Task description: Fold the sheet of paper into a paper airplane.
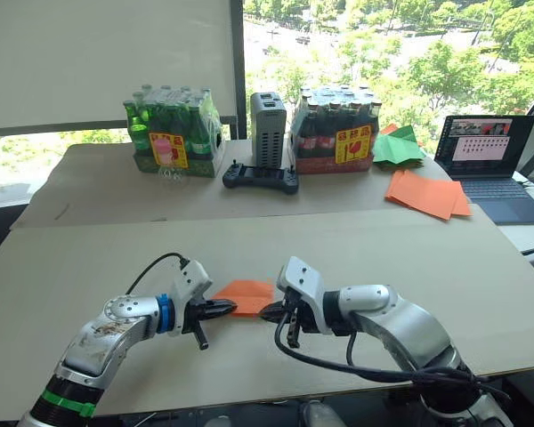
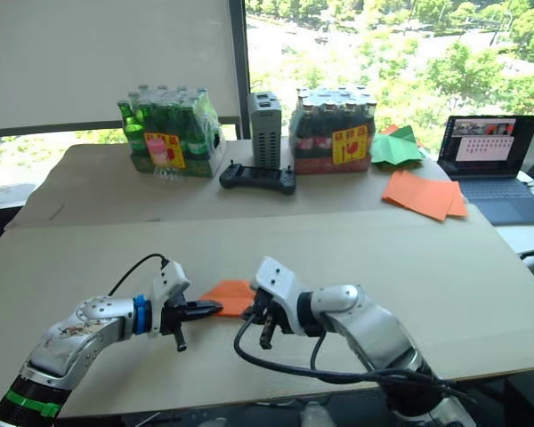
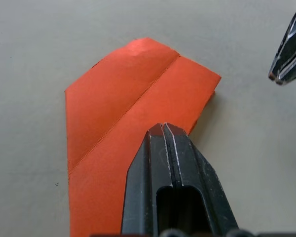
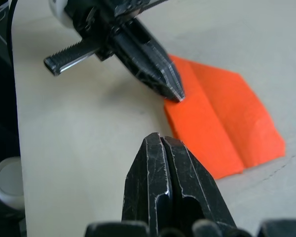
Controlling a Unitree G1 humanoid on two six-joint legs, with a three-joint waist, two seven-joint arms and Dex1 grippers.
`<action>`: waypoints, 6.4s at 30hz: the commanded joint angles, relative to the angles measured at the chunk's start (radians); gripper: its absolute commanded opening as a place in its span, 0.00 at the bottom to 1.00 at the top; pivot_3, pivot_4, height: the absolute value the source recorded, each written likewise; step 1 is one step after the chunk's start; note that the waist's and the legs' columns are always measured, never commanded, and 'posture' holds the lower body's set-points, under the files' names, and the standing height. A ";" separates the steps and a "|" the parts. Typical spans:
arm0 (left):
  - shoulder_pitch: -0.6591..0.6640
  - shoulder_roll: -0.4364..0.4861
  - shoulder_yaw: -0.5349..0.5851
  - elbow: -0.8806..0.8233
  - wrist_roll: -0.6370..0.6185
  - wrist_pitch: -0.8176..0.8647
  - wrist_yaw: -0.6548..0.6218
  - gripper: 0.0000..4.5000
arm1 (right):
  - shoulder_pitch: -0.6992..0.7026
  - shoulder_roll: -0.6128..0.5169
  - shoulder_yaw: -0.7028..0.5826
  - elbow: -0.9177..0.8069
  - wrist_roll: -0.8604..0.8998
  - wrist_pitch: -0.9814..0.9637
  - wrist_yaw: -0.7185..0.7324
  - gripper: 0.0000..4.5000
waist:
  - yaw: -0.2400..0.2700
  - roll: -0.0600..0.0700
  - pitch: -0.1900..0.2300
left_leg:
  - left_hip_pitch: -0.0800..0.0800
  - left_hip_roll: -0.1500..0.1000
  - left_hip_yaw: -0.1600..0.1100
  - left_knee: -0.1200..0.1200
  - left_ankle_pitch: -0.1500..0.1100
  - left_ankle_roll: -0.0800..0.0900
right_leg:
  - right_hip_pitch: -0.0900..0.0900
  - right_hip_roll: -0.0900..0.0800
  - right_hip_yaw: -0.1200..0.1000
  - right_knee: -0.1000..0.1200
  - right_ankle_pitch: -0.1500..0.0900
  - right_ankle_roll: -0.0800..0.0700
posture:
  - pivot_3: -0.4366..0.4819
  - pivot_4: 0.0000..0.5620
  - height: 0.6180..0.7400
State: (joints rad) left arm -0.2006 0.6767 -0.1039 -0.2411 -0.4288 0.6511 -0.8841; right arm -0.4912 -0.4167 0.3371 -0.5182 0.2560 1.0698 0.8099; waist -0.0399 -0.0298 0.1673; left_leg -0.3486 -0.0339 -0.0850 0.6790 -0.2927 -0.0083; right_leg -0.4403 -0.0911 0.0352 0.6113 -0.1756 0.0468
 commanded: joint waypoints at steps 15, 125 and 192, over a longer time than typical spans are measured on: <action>0.034 -0.002 -0.022 -0.035 0.050 -0.060 -0.005 0.00 | -0.103 0.087 -0.082 0.365 0.047 -0.037 -0.106 0.57 | -0.002 0.000 0.000 | -0.003 0.000 0.000 0.000 0.000 0.000 | -0.002 -0.001 0.000 0.000 0.000 0.000 | 0.48 0.27 0.86; -0.123 0.013 -0.075 0.050 0.094 -0.085 -0.093 0.00 | 0.183 -0.022 0.105 0.361 -0.420 -1.098 0.024 0.43 | 0.000 0.000 0.000 | 0.004 0.000 0.002 0.001 0.000 0.000 | 0.003 0.000 0.002 0.001 0.000 0.000 | 0.48 0.27 0.86; -0.111 -0.048 -0.132 0.184 0.247 -0.219 -0.086 0.00 | 0.193 -0.142 0.270 0.078 -0.361 -0.113 -0.071 0.00 | 0.028 0.003 -0.008 | 0.014 -0.001 0.001 0.000 -0.001 0.001 | 0.017 -0.002 0.001 -0.001 -0.007 0.012 | 0.48 0.27 0.86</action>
State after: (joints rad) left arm -0.3063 0.6281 -0.2221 -0.0689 -0.2014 0.4319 -0.9712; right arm -0.3488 -0.5140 0.5763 -0.4923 -0.1115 0.8700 0.7184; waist -0.0117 -0.0264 0.1594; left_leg -0.3346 -0.0352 -0.0843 0.6790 -0.2933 -0.0074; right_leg -0.4233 -0.0928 0.0358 0.6099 -0.1826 0.0589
